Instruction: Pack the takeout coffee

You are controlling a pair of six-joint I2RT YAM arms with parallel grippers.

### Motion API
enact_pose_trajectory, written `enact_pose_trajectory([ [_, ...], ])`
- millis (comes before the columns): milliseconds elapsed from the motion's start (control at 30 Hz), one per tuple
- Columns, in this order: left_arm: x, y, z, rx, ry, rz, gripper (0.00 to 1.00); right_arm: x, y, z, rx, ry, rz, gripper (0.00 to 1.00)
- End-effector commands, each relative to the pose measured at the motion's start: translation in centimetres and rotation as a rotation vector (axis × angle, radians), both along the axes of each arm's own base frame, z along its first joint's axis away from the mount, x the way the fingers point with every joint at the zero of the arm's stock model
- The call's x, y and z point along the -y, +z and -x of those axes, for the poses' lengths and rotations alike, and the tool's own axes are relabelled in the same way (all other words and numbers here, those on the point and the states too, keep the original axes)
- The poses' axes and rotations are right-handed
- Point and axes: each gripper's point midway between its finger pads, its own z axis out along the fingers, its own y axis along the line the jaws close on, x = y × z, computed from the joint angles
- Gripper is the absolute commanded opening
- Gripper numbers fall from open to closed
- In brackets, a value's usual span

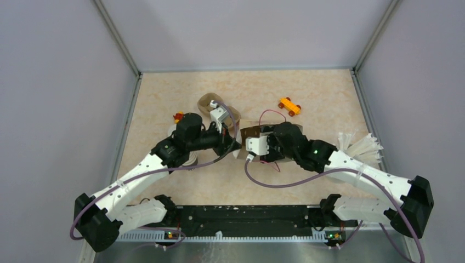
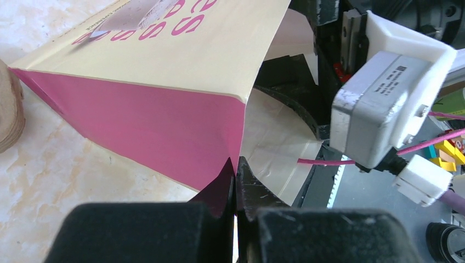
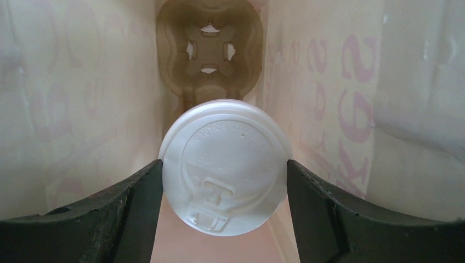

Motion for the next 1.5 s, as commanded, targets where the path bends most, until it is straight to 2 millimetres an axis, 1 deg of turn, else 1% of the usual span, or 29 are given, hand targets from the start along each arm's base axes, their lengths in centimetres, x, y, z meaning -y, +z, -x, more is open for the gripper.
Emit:
enact_pose_trajectory([
  [0,0.4,1.4,0.0,0.082,-0.044,0.039,0.00,0.5,1.3,-0.9,0.066,-0.012,-0.024,0.50],
  [67,0.3,1.1,0.0,0.084,-0.043,0.027,0.00,1.1,1.8,-0.7,0.067,-0.021,-0.025,0.51],
  [167,0.3,0.5,-0.1,0.080,-0.041,0.011,0.00,1.2,2.7,-0.1,0.050,-0.006,-0.045,0.51],
  [233,0.3,0.5,-0.2,0.080,-0.041,0.011,0.00,1.1,3.0,0.4,0.023,0.003,-0.053,0.51],
  [367,0.6,0.5,-0.2,0.077,-0.048,0.021,0.00,1.6,2.1,0.7,0.000,-0.003,-0.024,0.50],
  [433,0.7,0.5,-0.1,0.077,-0.060,0.027,0.01,1.5,1.7,0.7,0.004,0.002,-0.030,0.51],
  [633,0.8,0.5,0.3,0.083,-0.089,0.031,0.01,1.6,-0.3,1.0,-0.033,0.012,-0.003,0.51],
  [767,0.8,0.5,0.4,0.081,-0.091,0.034,0.01,2.0,-1.0,1.0,-0.027,0.001,-0.007,0.51],
  [867,0.8,0.6,0.5,0.084,-0.092,0.035,0.02,2.7,-1.7,1.1,-0.023,-0.010,0.009,0.51],
  [933,0.8,0.4,0.5,0.085,-0.093,0.031,0.02,3.1,-1.8,1.0,-0.013,-0.024,0.007,0.51],
  [1033,0.7,0.4,0.6,0.082,-0.095,0.028,0.01,3.3,-1.1,0.8,0.018,-0.040,-0.019,0.51],
  [1100,0.7,0.4,0.6,0.082,-0.097,0.028,0.01,3.5,-1.0,0.7,0.023,-0.043,-0.017,0.51],
  [1300,0.8,0.4,0.9,0.069,-0.108,0.036,0.02,3.7,-2.0,1.1,0.000,-0.043,-0.006,0.53],
  [1467,1.0,0.2,1.2,0.057,-0.126,0.043,0.02,4.0,-2.6,0.6,-0.006,-0.082,0.004,0.55],
])
